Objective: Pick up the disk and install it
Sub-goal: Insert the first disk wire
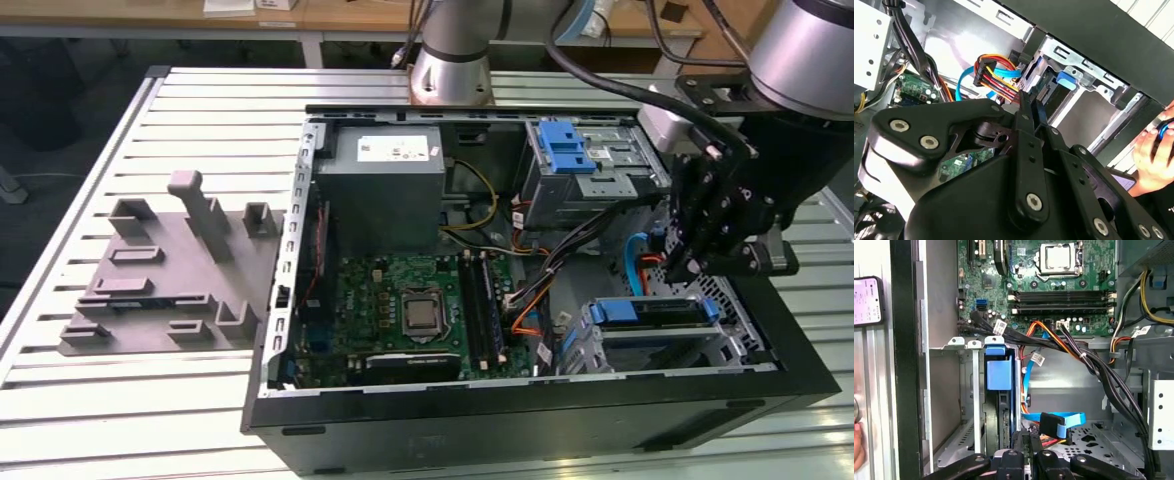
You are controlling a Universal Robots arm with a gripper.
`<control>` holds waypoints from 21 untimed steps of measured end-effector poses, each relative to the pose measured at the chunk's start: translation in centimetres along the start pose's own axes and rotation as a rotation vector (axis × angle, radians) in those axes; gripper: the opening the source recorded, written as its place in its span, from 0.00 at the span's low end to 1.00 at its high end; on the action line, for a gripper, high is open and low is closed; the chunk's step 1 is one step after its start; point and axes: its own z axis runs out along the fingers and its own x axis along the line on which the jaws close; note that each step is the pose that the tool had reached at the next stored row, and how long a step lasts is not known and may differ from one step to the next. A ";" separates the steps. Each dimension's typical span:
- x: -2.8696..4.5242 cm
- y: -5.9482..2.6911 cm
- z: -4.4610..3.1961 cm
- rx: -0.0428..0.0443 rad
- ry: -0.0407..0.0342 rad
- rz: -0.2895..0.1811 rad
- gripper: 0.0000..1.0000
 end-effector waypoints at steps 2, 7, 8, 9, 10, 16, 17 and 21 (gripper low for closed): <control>0.53 -0.44 0.52 -0.0235 -0.0013 -0.001 0.17; 1.01 -0.45 0.83 -0.0237 -0.0018 0.000 0.17; 1.01 -0.45 0.83 -0.0238 -0.0018 0.001 0.17; 1.01 -0.46 0.86 -0.0243 -0.0019 0.001 0.17; 1.01 -0.49 0.90 -0.0251 -0.0021 0.001 0.17; 1.22 -0.67 1.12 -0.0299 -0.0018 0.006 0.17; 1.22 -0.67 1.13 -0.0305 -0.0015 0.007 0.17; 1.27 -0.69 1.18 -0.0353 -0.0014 0.022 0.17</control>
